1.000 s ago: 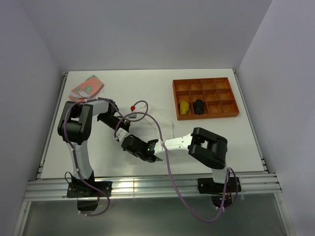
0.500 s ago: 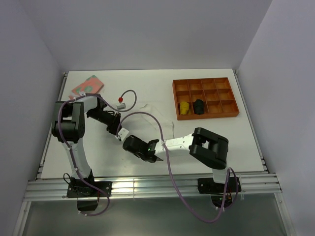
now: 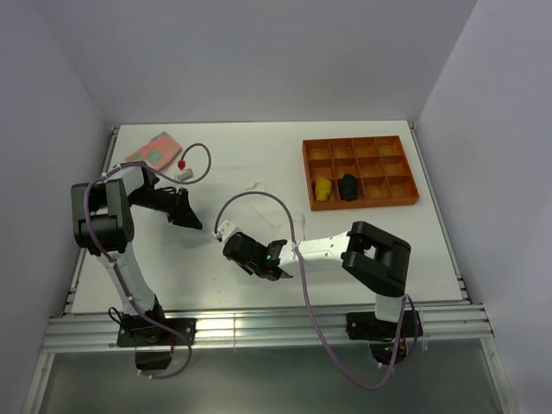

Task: Roll the socks
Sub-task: Pick up the sock at the center of the board.

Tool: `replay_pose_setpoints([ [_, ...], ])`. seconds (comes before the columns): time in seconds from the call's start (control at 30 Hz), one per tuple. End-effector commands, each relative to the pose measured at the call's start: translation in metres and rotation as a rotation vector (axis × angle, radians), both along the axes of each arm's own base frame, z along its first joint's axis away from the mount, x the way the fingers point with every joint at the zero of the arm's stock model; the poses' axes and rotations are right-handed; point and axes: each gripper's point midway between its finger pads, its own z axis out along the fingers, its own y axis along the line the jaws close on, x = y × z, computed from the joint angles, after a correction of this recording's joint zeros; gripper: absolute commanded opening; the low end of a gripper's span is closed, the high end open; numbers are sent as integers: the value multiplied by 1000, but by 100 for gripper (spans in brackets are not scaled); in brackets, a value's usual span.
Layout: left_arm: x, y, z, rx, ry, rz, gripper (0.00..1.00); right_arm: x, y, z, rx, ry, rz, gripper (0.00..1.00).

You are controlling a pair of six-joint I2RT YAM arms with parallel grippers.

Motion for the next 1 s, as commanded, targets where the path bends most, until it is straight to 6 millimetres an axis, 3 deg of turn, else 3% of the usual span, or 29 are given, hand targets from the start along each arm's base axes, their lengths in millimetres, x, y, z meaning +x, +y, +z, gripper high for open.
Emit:
replay_pose_setpoints([
  [0.0, 7, 6, 30, -32, -89, 55, 32, -5, -16, 4, -3, 46, -28, 0],
  [0.37, 7, 43, 56, 13, -150, 182, 31, 10, -24, 36, 87, 56, -101, 0],
  [0.5, 1, 45, 67, 31, -187, 187, 30, 22, -30, 58, 135, 40, -150, 0],
  [0.6, 0, 48, 76, 48, -214, 200, 30, 38, -44, 86, 188, 9, -214, 0],
  [0.83, 11, 54, 93, 101, -259, 264, 30, 85, -115, 145, 215, -82, -458, 0],
  [0.97, 17, 53, 104, 82, -282, 268, 31, 122, -179, 174, 234, -126, -659, 0],
])
